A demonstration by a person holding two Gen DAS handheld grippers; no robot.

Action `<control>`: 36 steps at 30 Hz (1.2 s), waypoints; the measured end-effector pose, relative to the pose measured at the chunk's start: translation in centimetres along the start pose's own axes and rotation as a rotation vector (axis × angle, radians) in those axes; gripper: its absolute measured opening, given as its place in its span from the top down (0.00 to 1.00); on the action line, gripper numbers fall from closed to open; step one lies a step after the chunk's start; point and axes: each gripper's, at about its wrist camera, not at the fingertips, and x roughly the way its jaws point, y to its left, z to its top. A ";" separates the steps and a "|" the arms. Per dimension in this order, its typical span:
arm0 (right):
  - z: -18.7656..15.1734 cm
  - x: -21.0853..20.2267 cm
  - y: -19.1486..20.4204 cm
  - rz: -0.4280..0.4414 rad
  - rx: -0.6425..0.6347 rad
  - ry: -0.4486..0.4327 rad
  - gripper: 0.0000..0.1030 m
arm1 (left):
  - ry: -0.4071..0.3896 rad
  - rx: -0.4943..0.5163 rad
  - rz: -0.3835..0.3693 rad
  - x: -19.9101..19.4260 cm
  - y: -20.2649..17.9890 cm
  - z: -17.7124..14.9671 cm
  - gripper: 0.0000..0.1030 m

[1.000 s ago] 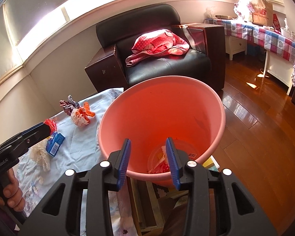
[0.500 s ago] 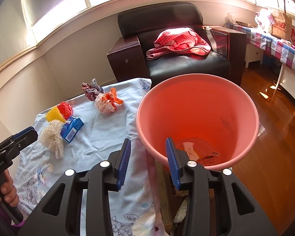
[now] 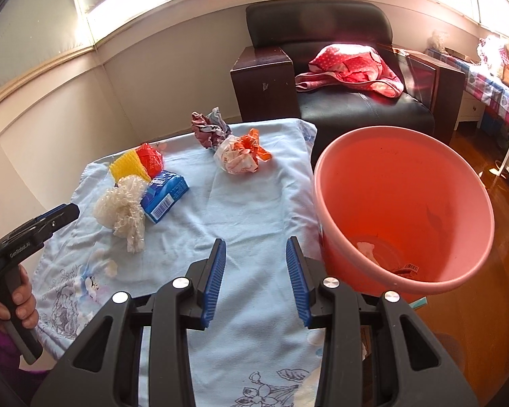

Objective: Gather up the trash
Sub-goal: 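Move both grippers back toward the plastic bags on the table, then grasp the white plastic bag with the left gripper while the right gripper grasps the clear film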

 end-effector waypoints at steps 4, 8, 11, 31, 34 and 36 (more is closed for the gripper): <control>-0.2 0.6 1.0 0.018 -0.016 0.022 0.63 | 0.013 -0.034 -0.006 1.3 1.0 0.6 0.50; -0.3 1.1 2.1 0.032 -0.030 0.040 0.63 | 0.034 -0.032 0.012 3.2 1.5 0.7 0.53; -0.3 1.3 2.8 0.036 -0.048 0.049 0.63 | 0.055 -0.027 -0.001 4.0 1.8 0.3 0.69; 2.2 8.3 11.3 0.287 -0.120 0.151 0.63 | 0.022 -0.083 -0.019 1.1 4.3 -0.9 0.99; 2.2 10.1 11.7 0.298 -0.105 0.198 0.63 | 0.030 -0.091 -0.015 1.1 4.8 -1.1 0.99; 2.0 11.1 11.9 0.310 -0.089 0.228 0.63 | 0.037 -0.098 -0.013 1.2 5.1 -1.3 0.99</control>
